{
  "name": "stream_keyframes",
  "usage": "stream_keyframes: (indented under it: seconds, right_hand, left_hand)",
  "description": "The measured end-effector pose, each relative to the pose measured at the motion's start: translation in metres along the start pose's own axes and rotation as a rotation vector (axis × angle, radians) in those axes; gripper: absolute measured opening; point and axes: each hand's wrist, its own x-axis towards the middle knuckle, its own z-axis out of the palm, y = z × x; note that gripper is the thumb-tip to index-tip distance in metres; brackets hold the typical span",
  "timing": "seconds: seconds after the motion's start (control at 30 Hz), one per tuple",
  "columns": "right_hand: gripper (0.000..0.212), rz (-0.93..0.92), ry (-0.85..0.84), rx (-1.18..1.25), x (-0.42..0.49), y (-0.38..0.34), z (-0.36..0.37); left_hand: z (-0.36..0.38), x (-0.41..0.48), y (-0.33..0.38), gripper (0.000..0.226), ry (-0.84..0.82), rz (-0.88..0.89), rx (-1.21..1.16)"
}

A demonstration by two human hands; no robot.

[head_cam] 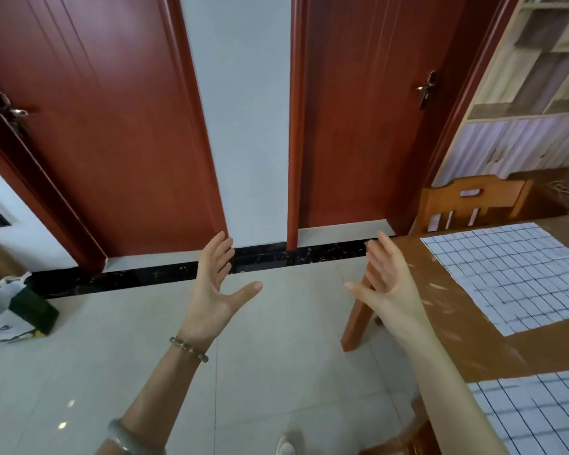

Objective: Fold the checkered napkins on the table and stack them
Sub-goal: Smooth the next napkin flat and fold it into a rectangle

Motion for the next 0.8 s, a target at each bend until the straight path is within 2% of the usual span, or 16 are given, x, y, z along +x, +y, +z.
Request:
stream_keyframes:
  seconds: [0.3,0.5,0.8]
  right_hand:
    - [0.090,0.020,0.045,-0.027,0.146,0.012,-0.012]
    - [0.091,0.054,0.106,-0.062,0.227,0.035,-0.022]
    - [0.096,0.062,0.339,-0.113,0.372,0.052,-0.034]
  left_hand:
    - [0.036,0.156,-0.029,0.090,-0.049,-0.003,-0.028]
    - [0.063,0.258,-0.064,0.094,-0.147,-0.010,-0.047]
    - [0.122,0.454,-0.108,0.096,-0.396,0.039,-0.109]
